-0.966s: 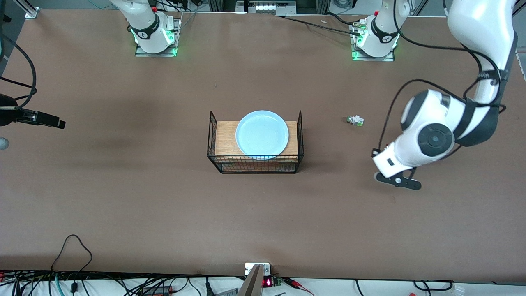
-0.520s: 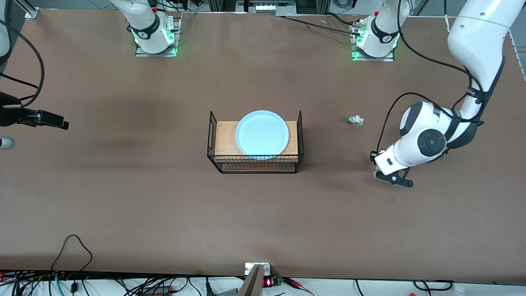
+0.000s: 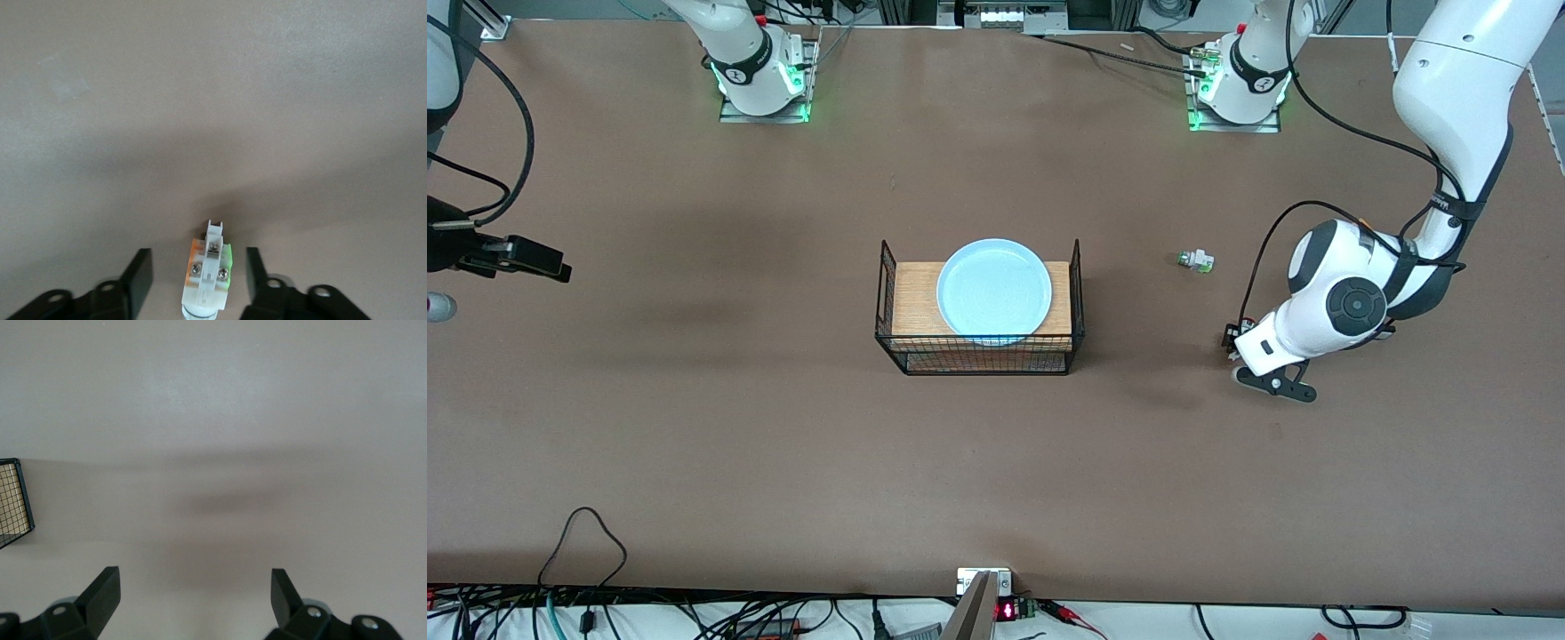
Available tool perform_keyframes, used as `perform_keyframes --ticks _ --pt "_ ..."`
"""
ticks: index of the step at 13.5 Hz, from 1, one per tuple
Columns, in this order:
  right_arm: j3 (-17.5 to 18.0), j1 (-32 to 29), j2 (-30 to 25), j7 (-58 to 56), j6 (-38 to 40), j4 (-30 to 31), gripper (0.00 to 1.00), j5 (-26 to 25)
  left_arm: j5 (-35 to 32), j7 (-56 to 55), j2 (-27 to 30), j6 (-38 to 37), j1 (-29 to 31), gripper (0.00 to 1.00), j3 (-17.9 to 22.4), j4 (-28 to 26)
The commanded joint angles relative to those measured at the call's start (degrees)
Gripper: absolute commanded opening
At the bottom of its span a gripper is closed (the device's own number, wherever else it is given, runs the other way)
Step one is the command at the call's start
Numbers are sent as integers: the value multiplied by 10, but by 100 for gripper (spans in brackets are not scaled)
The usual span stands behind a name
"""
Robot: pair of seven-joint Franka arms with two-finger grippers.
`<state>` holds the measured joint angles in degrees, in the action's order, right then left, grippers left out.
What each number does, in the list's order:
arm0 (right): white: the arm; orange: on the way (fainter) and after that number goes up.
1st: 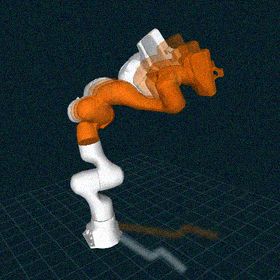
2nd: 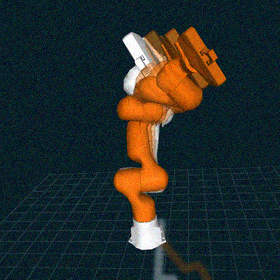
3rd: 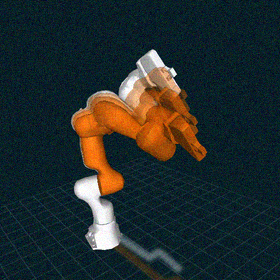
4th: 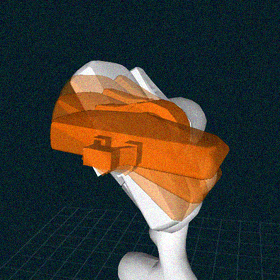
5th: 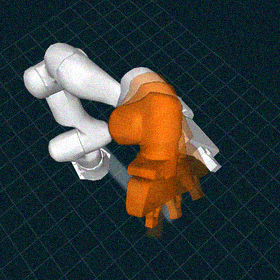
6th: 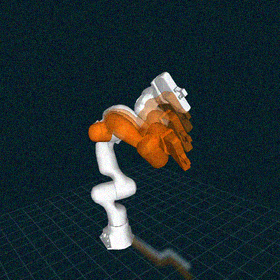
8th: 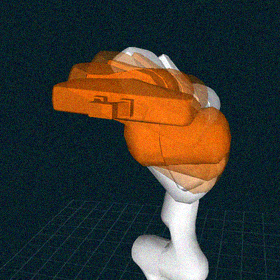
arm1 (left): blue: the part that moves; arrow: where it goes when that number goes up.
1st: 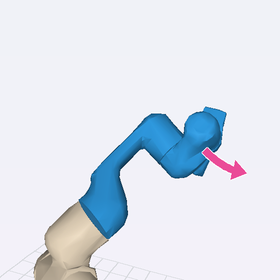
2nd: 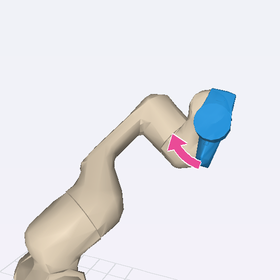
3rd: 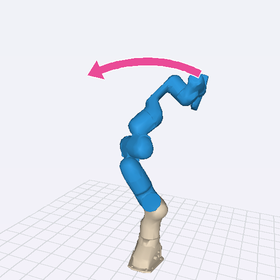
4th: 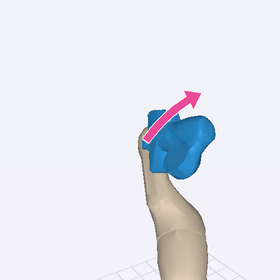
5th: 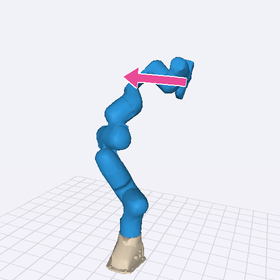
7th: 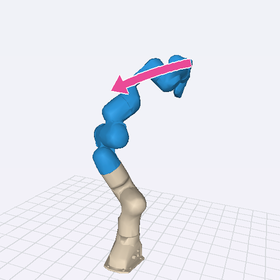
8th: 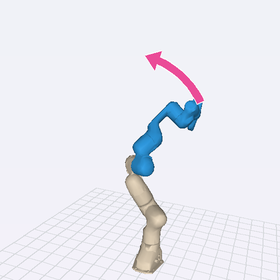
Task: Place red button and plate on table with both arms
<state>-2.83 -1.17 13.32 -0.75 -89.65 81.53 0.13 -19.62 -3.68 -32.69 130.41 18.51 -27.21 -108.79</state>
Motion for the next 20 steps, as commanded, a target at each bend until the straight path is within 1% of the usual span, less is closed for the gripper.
perform_keyframes --ticks 1,3,5,7,9,11,14,15,16,17,19,20 --pt "0 1 7 -4 2 -10 100 -6 -7 -4 43 -49 7 100 -14 8" --pt "0 1 7 -4 3 -11 100 -6 -5 -3 75 -101 4 100 -19 27" --pt "0 -1 6 -5 3 -11 100 -5 1 -4 104 -176 5 100 -45 60" --pt "0 -1 6 -7 5 -11 100 -5 2 -18 115 -264 6 100 -66 104" --pt "0 2 6 -7 4 -11 100 -5 4 -21 119 -328 8 100 -81 143" --pt "0 2 7 -4 4 -10 100 -3 33 -18 135 -373 8 100 -81 188" --pt "1 2 7 -5 3 -10 100 2 51 -21 147 -436 11 100 -82 248" --pt "1 2 7 -4 3 -10 100 2 69 -16 152 -449 11 100 -75 260" --pt "0 -1 8 -4 3 -10 100 3 81 -18 181 -449 6 100 -67 252" --pt "-2 -3 8 -5 3 -10 100 2 88 -19 192 -451 -6 100 -45 252" --pt "-6 -4 7 -7 1 -16 100 -2 112 -16 231 -447 -77 100 51 237" --pt "-6 -4 7 -7 2 -23 100 -4 137 -21 239 -445 -106 100 94 236"
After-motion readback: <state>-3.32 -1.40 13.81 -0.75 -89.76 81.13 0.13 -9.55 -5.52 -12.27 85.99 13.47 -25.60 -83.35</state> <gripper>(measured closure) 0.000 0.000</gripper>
